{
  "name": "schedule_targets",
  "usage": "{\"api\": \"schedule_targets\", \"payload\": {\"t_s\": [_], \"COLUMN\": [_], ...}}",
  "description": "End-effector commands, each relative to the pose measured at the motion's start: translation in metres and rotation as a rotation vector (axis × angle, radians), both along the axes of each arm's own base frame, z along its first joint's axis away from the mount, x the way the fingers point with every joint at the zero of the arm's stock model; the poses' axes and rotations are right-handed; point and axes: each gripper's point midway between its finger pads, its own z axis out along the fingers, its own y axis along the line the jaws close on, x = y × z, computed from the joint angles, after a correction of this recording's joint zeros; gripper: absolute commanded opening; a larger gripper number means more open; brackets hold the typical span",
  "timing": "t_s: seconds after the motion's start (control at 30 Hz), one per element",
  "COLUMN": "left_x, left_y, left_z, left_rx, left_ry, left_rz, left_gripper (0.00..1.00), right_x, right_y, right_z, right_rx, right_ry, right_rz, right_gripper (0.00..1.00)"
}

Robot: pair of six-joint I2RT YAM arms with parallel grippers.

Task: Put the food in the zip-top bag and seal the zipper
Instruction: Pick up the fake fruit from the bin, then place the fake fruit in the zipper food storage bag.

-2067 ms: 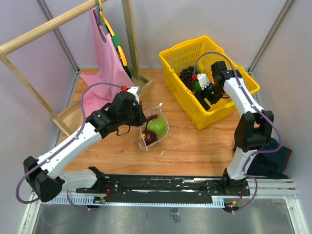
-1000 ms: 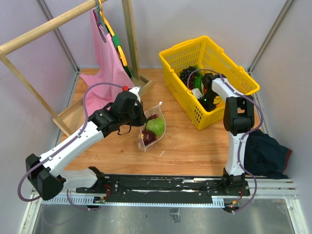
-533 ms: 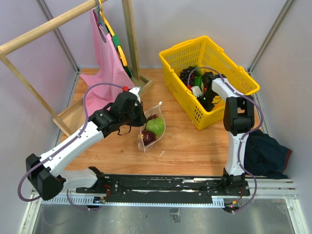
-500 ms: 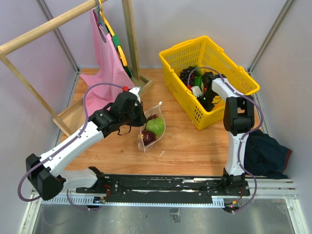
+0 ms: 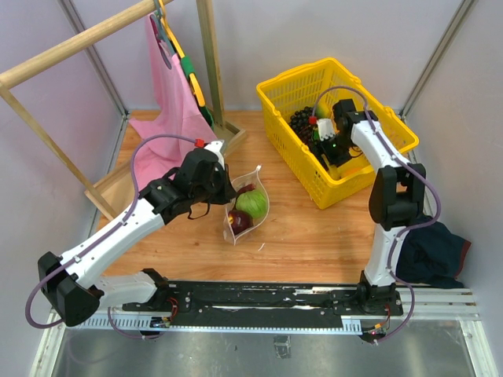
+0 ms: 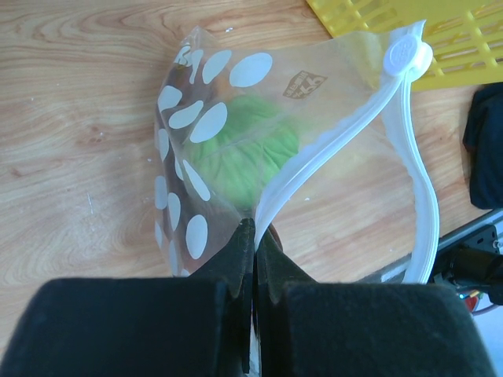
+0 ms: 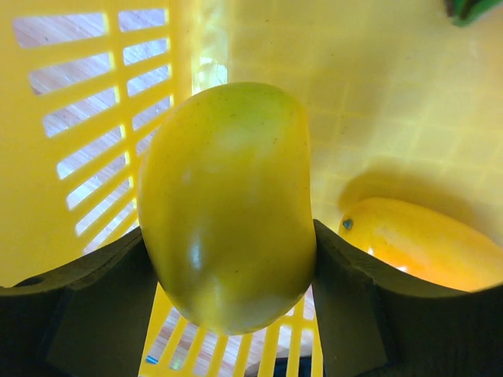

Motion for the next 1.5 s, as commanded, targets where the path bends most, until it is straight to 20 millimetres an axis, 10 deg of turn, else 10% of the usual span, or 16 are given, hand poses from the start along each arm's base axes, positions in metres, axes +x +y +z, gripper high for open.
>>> {"api": "schedule_targets", "payload": {"t_s": [0.0, 0.47, 0.77, 1.47], "left_x": [0.005, 0.009, 0.013, 0.019], "left_y": [-0.003, -0.006, -0.003, 0.0], "left_z": [0.016, 0.022, 0.024, 0.027], "left_rx": [-0.044, -0.06, -0.061, -0.055], "left_ry": [-0.056, -0.072, -0.08, -0.101], "left_rz": [0.007, 0.013, 0.045, 0.077], "left_gripper": [0.0, 0.0, 0.0, 0.0], "right_x": [0.01, -0.003, -0.054, -0.187], "right_y": [-0.002, -0.005, 0.042, 0.207], "right_z": [0.041, 0.157, 0.207, 0.193], "right_rx": [-0.008, 0.132, 0.398, 0.59], "right_ry": [-0.098, -0.382, -0.394, -0.031], "right_rz": [-0.142, -0.416, -0.451, 0.047], "right_gripper": [0.04, 0.01, 0.01, 0.02]}}
